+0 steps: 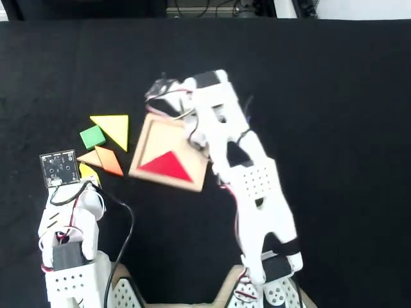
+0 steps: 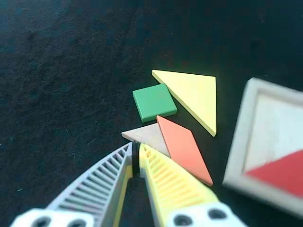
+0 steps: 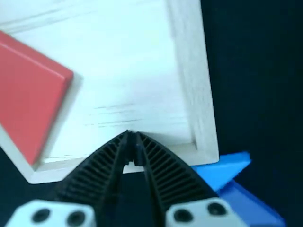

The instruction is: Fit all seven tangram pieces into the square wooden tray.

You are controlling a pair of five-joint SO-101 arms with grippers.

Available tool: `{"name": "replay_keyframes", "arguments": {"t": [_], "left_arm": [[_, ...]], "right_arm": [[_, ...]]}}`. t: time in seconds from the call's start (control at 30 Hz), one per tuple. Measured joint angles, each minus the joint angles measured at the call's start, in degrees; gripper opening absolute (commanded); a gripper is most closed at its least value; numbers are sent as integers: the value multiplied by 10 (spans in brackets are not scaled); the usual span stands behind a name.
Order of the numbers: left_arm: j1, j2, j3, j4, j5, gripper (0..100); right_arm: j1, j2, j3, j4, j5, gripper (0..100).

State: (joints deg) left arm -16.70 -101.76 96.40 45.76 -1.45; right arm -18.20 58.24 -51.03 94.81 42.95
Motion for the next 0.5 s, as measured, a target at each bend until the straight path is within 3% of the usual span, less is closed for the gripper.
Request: {"name": "replay_keyframes", "arguments": {"t": [0.23, 0.5], "left_arm": [[0, 0, 0, 0, 0, 30], [0, 0, 0, -2, 0, 30]], "right_arm": [[51, 12, -83, -7, -1, 11], [10, 13, -99, 28, -1, 16]]}}
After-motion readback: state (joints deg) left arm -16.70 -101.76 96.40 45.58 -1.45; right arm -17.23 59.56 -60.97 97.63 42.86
